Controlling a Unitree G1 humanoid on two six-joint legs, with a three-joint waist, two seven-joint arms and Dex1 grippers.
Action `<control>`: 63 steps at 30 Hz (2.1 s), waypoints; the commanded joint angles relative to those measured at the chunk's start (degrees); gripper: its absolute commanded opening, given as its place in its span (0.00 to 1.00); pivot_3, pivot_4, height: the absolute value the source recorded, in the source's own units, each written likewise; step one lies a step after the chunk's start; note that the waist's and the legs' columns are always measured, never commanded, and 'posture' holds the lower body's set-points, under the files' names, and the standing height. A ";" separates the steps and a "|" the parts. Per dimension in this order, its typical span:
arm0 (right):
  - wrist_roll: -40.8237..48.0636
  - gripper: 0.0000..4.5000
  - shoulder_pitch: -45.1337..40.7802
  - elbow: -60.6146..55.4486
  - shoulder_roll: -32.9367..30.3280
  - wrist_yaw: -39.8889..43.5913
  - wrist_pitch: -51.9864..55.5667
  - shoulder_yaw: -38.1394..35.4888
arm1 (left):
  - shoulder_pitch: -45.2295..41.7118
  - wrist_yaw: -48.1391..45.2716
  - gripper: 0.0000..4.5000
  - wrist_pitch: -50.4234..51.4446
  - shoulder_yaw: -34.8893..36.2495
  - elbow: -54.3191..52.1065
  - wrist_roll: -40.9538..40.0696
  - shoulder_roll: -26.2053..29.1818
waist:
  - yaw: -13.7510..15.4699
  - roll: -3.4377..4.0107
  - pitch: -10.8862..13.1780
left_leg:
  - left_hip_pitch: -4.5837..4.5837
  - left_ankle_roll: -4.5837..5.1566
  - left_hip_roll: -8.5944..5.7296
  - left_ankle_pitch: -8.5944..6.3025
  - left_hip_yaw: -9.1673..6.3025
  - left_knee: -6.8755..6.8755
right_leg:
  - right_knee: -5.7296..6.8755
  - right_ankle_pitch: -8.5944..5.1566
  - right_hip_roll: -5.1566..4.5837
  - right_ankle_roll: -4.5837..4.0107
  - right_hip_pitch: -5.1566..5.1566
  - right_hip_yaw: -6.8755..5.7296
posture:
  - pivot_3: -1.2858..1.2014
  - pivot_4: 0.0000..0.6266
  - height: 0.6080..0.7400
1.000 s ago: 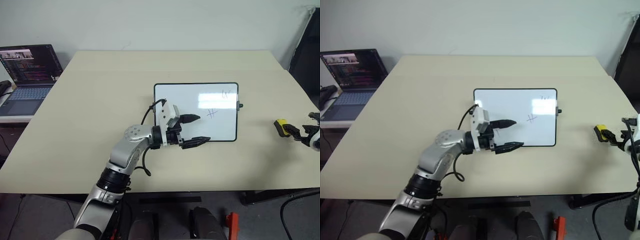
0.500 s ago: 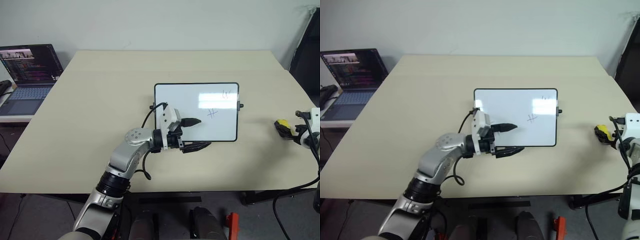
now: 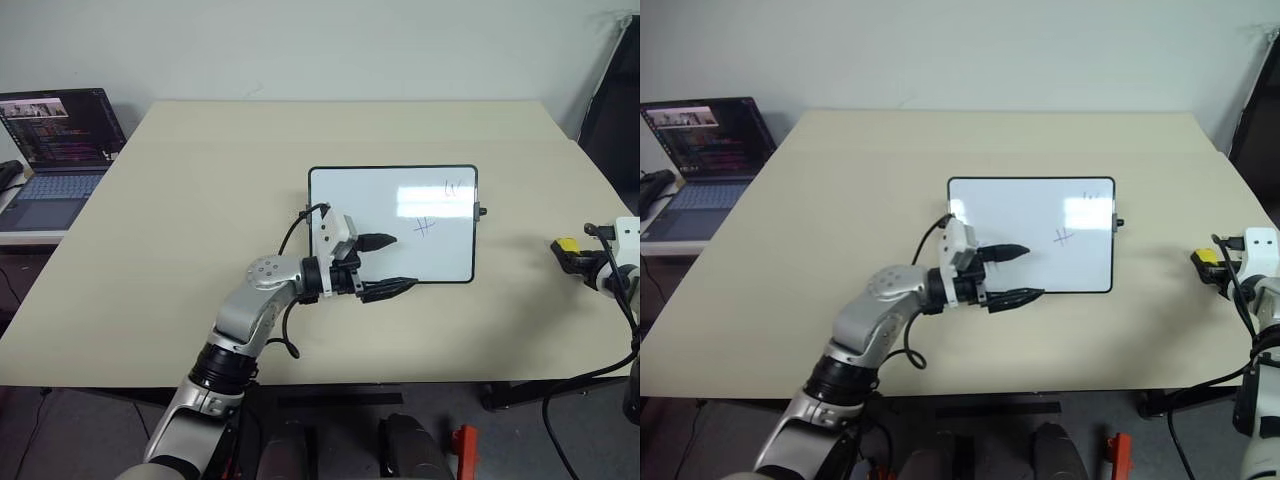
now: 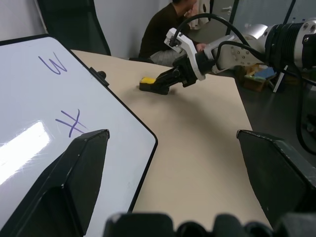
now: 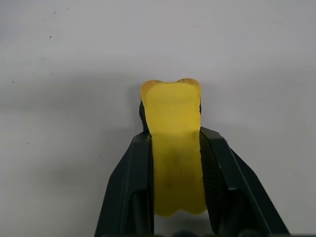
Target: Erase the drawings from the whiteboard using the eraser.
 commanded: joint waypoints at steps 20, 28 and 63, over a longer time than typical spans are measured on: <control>16.98 0.20 11.94 -71.61 -5.09 16.26 21.21 2.99 | 5.55 -10.37 1.00 -4.35 19.39 -1.60 -5.58 25.35 | 0.87 0.16 0.10 | -0.11 0.00 0.05 -0.01 -0.17 0.02 | 0.01 -0.02 -0.02 0.00 -0.06 -0.18 | 0.52 0.24 1.00; 17.89 0.20 12.52 -74.30 -6.92 17.50 22.11 2.66 | 7.87 -11.30 1.00 -5.33 19.33 -2.94 -5.21 27.52 | 1.40 0.16 0.11 | -0.36 0.00 0.06 -0.01 -0.18 -0.01 | -0.05 -0.01 -0.04 -0.01 -0.32 -0.21 | 0.52 0.24 1.00; -12.22 0.20 -10.45 -47.11 22.49 4.27 -3.20 34.70 | 8.00 -14.05 1.00 -6.56 17.71 -2.92 -2.13 31.21 | 1.12 0.13 0.10 | -0.85 -0.02 0.04 0.01 -0.13 0.05 | 0.35 -0.01 -0.03 -0.09 -1.09 -0.17 | 0.52 0.24 1.00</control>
